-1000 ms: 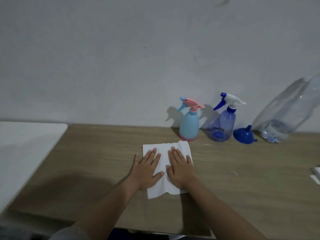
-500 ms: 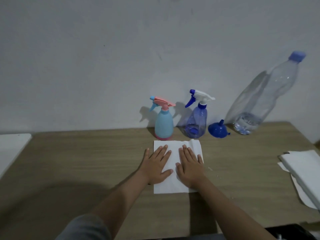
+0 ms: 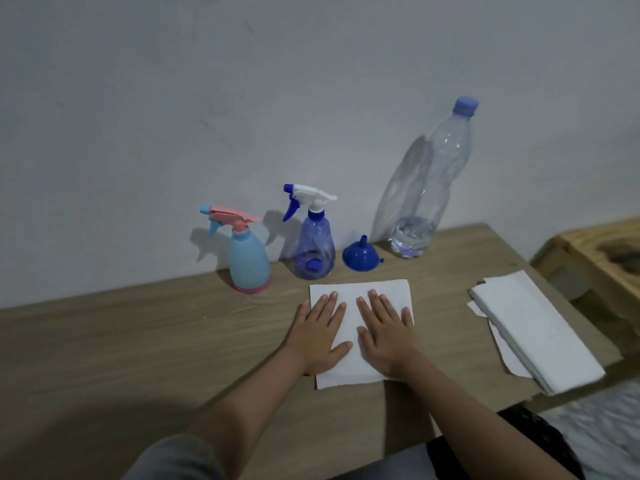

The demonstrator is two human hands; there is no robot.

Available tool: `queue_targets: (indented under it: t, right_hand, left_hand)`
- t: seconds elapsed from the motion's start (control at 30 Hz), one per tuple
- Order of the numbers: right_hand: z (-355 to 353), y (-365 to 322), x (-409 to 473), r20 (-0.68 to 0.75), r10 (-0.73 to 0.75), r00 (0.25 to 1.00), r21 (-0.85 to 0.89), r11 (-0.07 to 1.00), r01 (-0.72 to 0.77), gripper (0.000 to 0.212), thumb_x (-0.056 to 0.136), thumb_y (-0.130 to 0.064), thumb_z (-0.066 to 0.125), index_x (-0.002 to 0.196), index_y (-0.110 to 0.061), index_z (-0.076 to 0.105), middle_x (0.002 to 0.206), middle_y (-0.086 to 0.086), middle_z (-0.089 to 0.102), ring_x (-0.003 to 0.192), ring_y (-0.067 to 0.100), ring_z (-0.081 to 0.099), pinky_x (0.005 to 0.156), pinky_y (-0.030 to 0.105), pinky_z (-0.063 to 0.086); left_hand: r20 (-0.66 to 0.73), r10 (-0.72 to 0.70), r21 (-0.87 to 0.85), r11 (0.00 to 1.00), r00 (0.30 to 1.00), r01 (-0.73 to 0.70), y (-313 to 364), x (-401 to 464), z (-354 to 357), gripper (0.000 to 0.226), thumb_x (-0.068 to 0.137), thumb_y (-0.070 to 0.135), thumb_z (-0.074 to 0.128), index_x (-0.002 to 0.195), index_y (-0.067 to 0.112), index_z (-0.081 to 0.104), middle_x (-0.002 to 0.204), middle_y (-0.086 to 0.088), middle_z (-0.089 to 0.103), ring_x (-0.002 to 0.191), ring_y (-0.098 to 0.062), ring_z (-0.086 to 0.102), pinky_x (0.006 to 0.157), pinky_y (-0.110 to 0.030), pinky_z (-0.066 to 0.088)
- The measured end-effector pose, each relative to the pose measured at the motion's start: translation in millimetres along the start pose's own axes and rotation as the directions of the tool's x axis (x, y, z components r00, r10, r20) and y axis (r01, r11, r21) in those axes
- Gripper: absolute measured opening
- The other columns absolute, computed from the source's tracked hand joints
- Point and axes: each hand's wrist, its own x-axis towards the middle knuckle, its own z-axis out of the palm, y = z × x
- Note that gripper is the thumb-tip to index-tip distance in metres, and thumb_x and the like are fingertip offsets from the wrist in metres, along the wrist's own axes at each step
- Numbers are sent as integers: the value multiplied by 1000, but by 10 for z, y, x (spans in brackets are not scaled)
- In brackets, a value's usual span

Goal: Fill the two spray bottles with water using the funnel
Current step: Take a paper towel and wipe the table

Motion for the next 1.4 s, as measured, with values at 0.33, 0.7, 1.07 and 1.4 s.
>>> queue_targets:
  t: [0.33,0.7,1.07,1.4]
  right_hand:
    - [-69,525,-253,-3,108,994,19,994,-108,67,96,-51,15,152,-22,-9,159,-4,-17,146,15,-15,115,47,-9]
    - [78,722,-800,-58,227,972,101,970,-221,70,90,-50,6,152,-20,-4,159,-6,-13,146,10,-13,116,39,-6]
    - [246,304,-1277,-118,250,961,99,966,-239,81,80,-55,-3,152,-19,3,158,-7,-8,147,10,-6,118,41,2]
    - [482,-444,-1485,-140,178,974,88,982,-167,77,84,-51,-4,152,-18,6,156,-7,-8,146,12,-7,118,42,3]
  left_hand:
    - [35,87,0,996,996,-88,511,311,7,75,95,58,21,152,19,-8,159,-5,-18,147,-22,-14,117,-51,-3]
    - [29,189,-17,982,982,-189,924,191,111,83,83,65,5,152,20,-4,160,-3,-15,147,-19,-11,115,-51,-4]
    - [38,229,-17,973,973,-229,875,-397,207,83,82,65,3,153,21,-4,160,-1,-15,147,-18,-11,115,-52,-3]
    - [34,170,-24,985,985,-169,498,-1134,290,79,85,64,7,153,24,-4,160,1,-15,147,-17,-12,115,-52,0]
